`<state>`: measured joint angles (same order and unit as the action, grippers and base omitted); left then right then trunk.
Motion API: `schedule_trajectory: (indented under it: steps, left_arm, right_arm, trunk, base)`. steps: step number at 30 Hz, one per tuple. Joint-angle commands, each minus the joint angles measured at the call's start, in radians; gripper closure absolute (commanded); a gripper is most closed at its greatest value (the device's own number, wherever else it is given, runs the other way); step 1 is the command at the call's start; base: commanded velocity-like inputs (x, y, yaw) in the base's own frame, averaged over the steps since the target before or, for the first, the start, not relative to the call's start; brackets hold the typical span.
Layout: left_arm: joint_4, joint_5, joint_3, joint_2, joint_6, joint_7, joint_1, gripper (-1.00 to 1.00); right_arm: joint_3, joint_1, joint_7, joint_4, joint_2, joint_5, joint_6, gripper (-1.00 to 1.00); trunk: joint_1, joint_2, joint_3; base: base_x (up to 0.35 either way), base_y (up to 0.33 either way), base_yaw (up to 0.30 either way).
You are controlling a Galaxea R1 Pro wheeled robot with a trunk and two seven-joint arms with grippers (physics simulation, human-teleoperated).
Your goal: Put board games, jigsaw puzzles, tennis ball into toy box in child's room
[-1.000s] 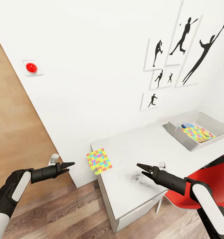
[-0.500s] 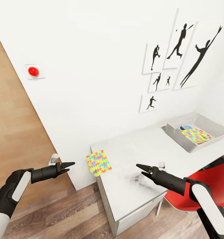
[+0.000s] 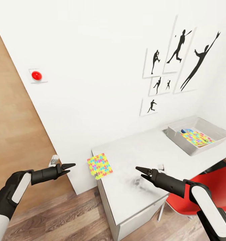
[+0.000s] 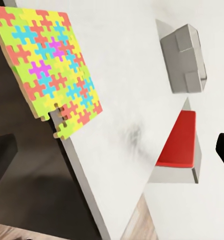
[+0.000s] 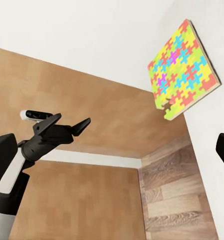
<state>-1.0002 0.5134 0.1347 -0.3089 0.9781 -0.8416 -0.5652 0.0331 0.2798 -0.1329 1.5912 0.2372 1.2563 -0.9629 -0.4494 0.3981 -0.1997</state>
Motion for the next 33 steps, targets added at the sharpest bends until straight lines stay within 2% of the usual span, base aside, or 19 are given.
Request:
schedule_trajectory:
  steps: [1,17,22,28,33]
  left_arm:
    - [0.000,-0.003,0.002,-0.001,0.004,-0.005,-0.001,-1.00]
    - [0.000,-0.003,0.006,-0.011,0.004,-0.007,-0.001,-1.00]
    - [0.000,-0.006,0.005,-0.012,0.004,-0.053,-0.001,-1.00]
    - [0.000,-0.008,0.005,-0.012,0.004,-0.061,-0.001,-1.00]
    - [0.000,-0.008,0.005,-0.012,0.004,-0.062,-0.001,-1.00]
  right_arm:
    - [0.000,0.001,-0.010,0.000,0.001,-0.011,-0.002,-1.00]
    - [0.001,0.001,-0.008,0.000,0.000,-0.011,0.000,-1.00]
    - [0.001,0.001,-0.010,0.000,0.000,-0.011,0.000,-1.00]
    - [0.001,0.001,-0.008,0.000,-0.001,-0.011,0.000,-1.00]
    - [0.001,0.001,0.000,-0.004,-0.002,-0.013,0.002,-1.00]
  trunk:
    - [-0.001,0.002,0.000]
    - [-0.001,0.002,0.017]
    - [-0.001,0.002,0.017]
    - [-0.001,0.002,0.017]
    - [-0.001,0.002,0.017]
  base:
    - [0.000,0.000,0.000]
    - [0.141,0.081,-0.005]
    - [0.016,0.009,-0.224]
    - [0.135,0.089,-0.260]
    - [0.046,0.031,-0.059]
